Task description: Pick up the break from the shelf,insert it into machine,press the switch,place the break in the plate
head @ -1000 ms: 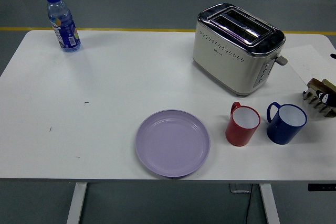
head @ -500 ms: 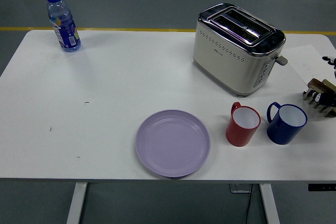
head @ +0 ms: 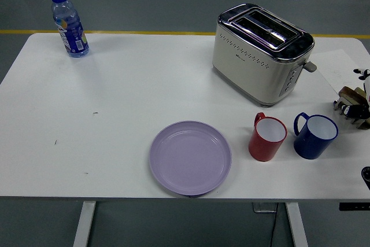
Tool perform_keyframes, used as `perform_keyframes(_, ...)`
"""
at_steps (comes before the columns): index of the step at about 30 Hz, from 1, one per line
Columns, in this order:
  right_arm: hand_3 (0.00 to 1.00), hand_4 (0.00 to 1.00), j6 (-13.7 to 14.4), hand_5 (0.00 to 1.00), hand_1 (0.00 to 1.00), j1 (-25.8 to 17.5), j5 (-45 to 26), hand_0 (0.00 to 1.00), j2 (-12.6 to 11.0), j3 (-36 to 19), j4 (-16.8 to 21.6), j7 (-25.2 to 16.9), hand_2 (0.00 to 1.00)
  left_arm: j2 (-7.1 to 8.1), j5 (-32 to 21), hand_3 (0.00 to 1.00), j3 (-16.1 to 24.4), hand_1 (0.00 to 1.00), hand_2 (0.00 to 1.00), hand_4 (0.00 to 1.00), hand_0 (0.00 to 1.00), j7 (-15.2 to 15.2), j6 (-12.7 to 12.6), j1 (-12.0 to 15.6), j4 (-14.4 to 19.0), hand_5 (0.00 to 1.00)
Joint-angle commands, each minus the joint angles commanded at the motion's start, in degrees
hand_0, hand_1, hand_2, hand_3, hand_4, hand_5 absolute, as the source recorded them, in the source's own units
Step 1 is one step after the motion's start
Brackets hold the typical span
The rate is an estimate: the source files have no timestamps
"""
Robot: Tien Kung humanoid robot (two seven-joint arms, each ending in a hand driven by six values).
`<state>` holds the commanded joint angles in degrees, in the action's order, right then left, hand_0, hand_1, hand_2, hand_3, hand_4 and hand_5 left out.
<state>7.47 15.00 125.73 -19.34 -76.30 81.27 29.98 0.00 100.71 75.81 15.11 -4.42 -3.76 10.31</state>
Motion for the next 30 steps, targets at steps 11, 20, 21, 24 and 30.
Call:
perform_keyframes(11, 0.744, 0.817, 0.1, 0.111, 0.598, 2.7, 1.5, 0.643, 0.4, 2.1, -5.0, 1.9, 0.590, 0.00, -0.4, 0.564, -0.5, 0.466, 0.447, 0.331, 0.601, 0.1, 0.0, -0.1, 0.0, 0.961)
perform_keyframes(20, 0.685, 0.802, -0.1, 0.118, 0.555, 4.7, 4.1, 0.584, 0.5, 3.5, -7.5, 2.9, 0.555, 0.00, -0.7, 0.563, -0.9, 0.467, 0.447, 0.330, 0.600, 0.1, 0.1, -0.1, 0.0, 0.959)
perform_keyframes(21, 0.685, 0.802, 0.0, 0.118, 0.555, 4.9, 4.2, 0.584, 0.4, 3.6, -7.8, 3.1, 0.555, 0.00, -0.8, 0.563, -1.0, 0.467, 0.447, 0.330, 0.600, 0.1, 0.0, -0.1, 0.0, 0.959)
perform_keyframes(24, 0.623, 0.754, 0.5, 0.115, 0.505, 5.3, 4.3, 0.520, 0.4, 3.9, -8.6, 3.3, 0.503, 0.00, -0.9, 0.565, -1.0, 0.467, 0.447, 0.331, 0.603, 0.1, 0.0, -0.1, 0.0, 0.960)
perform_keyframes(30, 0.569, 0.691, 0.4, 0.093, 0.433, 6.0, 4.3, 0.424, 0.6, 4.1, -9.9, 3.7, 0.454, 0.00, -1.1, 0.564, -1.2, 0.466, 0.446, 0.330, 0.601, 0.2, 0.1, -0.1, 0.0, 0.960)
